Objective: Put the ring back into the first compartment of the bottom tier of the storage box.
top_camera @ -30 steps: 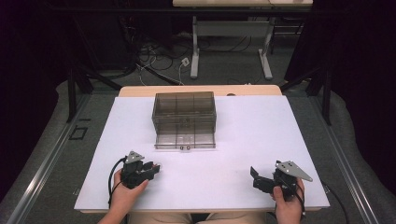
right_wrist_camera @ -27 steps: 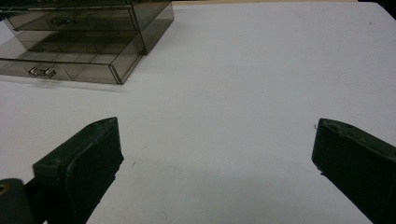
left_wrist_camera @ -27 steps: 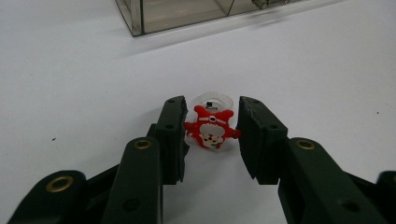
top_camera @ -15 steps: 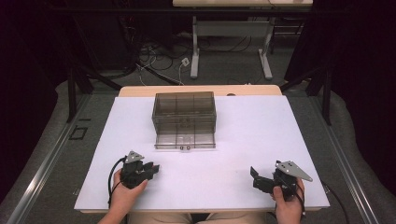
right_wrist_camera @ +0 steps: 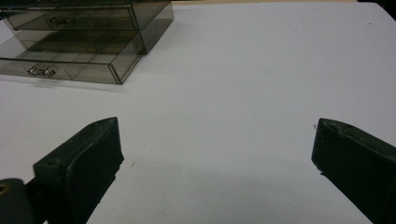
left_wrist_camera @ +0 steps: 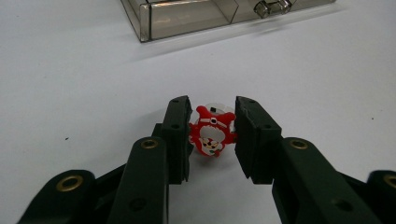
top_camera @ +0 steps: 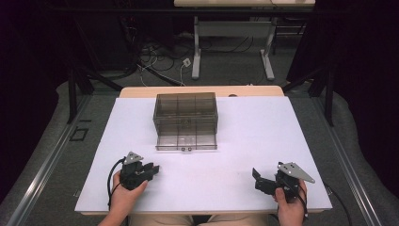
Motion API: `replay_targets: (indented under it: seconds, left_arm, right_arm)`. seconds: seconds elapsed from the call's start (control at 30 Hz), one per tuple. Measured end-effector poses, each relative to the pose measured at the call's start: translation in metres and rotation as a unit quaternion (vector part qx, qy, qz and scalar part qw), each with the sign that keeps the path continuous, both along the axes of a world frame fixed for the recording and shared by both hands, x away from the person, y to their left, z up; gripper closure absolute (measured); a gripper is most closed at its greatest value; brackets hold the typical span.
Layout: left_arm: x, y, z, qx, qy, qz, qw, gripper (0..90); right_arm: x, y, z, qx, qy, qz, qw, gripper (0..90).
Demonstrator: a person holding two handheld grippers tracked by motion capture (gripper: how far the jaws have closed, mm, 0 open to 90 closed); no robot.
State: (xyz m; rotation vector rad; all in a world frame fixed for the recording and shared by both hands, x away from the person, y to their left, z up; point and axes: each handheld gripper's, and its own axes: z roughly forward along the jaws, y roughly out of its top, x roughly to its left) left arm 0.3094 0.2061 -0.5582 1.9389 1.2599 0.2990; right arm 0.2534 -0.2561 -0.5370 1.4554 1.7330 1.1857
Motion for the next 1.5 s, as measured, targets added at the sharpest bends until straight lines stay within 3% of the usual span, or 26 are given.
replay_targets:
  seconds: [0.4, 1.3, 1.5]
  left_arm:
    - [-0.001, 0.004, 0.003, -0.007, -0.007, 0.009, 0.9999, 66.6]
    - [-0.003, 0.016, 0.01, -0.024, -0.036, 0.039, 0.9983, 67.1]
    - [-0.004, 0.018, 0.013, -0.024, -0.034, 0.038, 0.9984, 67.2]
  right_arm:
    - [0.001, 0.0, -0.001, 0.001, -0.009, -0.005, 0.9999, 1.4]
    - [0.0, -0.001, -0.001, 0.002, -0.001, -0.003, 1.0, 1.5]
    - [0.0, -0.001, -0.001, 0.001, -0.001, -0.006, 1.0, 1.5]
